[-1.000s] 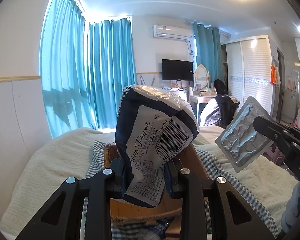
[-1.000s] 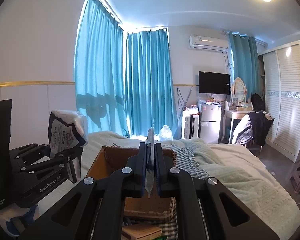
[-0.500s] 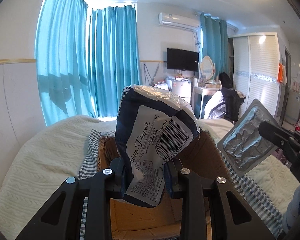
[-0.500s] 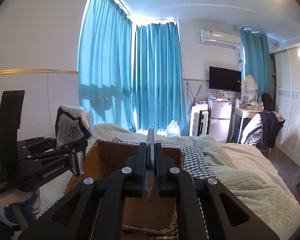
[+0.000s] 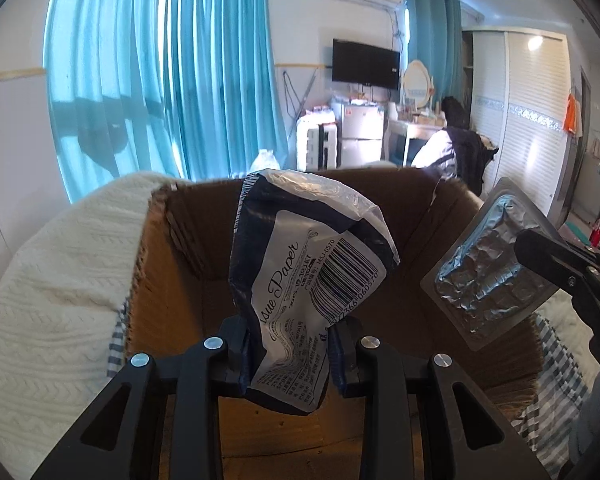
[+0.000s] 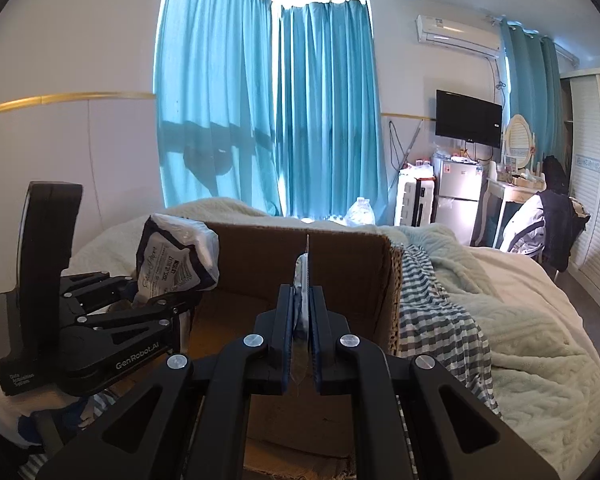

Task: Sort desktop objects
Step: 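Open both grippers to drop the packs into the box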

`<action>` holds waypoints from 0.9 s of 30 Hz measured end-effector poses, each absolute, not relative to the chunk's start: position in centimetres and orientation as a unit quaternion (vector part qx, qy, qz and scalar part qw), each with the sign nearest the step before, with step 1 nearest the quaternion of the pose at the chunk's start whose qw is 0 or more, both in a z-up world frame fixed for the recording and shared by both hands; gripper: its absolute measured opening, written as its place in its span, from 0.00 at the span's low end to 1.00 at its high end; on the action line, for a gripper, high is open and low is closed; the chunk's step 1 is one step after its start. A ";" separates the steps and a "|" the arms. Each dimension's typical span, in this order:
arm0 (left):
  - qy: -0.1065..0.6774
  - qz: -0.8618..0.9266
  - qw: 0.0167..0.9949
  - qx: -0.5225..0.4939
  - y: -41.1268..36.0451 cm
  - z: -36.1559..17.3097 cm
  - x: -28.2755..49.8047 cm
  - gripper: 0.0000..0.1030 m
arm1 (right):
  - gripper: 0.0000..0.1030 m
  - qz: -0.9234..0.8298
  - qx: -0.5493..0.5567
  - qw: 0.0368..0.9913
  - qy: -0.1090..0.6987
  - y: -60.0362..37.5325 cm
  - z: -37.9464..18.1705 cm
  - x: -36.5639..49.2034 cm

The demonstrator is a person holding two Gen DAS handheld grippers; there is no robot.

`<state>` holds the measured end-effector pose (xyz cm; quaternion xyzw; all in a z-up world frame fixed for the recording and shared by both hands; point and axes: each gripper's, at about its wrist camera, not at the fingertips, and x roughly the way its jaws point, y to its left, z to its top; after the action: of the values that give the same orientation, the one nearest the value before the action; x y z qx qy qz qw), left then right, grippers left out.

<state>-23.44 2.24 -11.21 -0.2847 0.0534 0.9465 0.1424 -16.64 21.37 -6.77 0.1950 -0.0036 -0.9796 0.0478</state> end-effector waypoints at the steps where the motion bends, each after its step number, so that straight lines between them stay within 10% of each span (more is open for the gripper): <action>1: 0.055 0.945 0.142 -0.291 2.3 -11.8 -23.7 0.30 | 0.07 -0.978 0.202 0.050 -0.005 21.4 -7.3 -17.1; 6: 0.065 0.944 0.143 -0.292 2.9 -13.0 -23.4 0.36 | 0.07 -0.973 0.225 0.056 -0.013 21.8 -9.2 -18.7; 8: 0.066 0.946 0.142 -0.284 3.0 -12.7 -23.1 0.60 | 0.07 -0.970 0.235 0.060 -0.022 21.7 -9.8 -19.1; 14: 0.050 0.951 0.136 -0.274 2.7 -12.1 -22.3 0.88 | 0.13 -0.971 0.234 0.045 -0.026 21.9 -10.4 -19.0; 16: 0.046 0.953 0.132 -0.268 2.5 -11.8 -22.0 0.92 | 0.34 -0.972 0.228 0.042 -0.031 22.0 -10.2 -18.8; 27: 0.027 0.966 0.119 -0.230 1.0 -7.8 -19.5 1.00 | 0.56 -0.984 0.173 0.025 -0.041 22.4 -6.3 -14.8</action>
<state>-19.55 1.00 -7.85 -0.2299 0.0268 0.9655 0.1192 -14.81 22.44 -6.35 0.1727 -0.0408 -0.9838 0.0254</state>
